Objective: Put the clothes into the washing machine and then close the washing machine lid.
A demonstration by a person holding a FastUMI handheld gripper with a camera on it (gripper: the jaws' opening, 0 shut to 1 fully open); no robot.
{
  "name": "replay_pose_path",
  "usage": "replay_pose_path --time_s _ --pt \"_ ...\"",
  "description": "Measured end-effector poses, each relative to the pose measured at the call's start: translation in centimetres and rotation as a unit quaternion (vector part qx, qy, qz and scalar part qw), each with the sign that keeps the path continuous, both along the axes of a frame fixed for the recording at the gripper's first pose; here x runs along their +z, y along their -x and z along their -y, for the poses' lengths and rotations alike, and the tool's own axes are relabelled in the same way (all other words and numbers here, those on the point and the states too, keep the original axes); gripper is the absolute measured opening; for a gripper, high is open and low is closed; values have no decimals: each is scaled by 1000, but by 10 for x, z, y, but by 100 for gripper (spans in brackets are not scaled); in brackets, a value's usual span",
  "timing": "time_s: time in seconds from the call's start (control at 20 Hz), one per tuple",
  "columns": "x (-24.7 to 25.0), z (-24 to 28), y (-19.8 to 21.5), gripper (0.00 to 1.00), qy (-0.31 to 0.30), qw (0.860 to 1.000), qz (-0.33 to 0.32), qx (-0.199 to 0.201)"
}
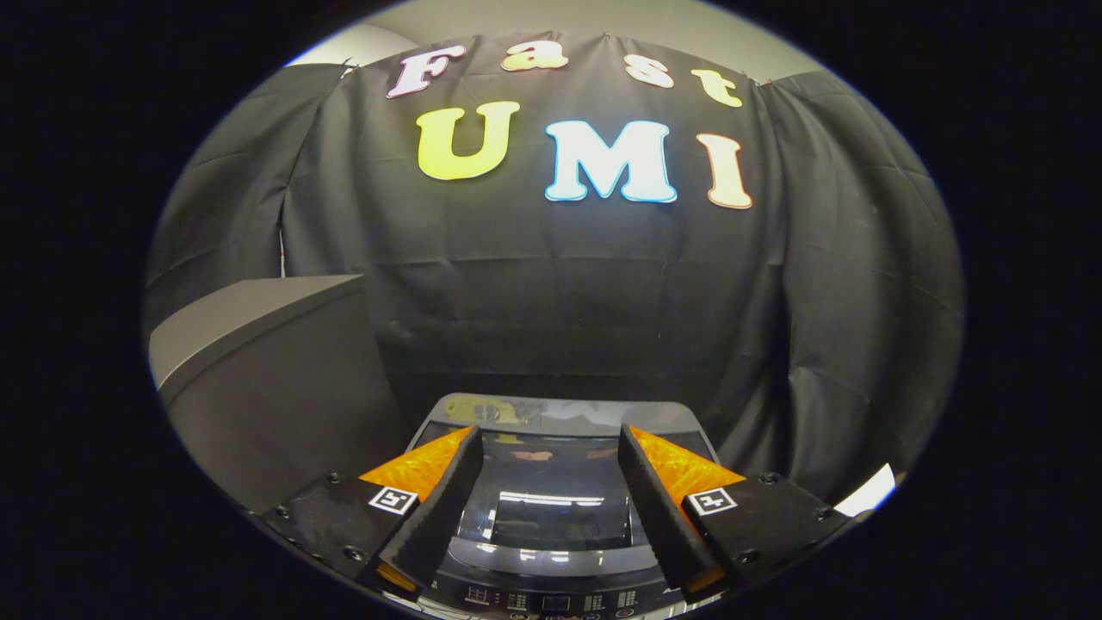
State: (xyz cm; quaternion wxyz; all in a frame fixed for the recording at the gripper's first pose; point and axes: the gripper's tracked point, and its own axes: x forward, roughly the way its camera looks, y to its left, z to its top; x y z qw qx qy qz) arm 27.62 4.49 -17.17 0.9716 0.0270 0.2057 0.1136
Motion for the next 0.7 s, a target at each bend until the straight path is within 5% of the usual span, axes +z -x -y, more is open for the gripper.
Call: replay_pose_path --time_s 0.3,0.7 --pt "-6 -2 19 98 -9 1000 -9 -2" --pt "64 -4 67 98 -37 998 40 -17"
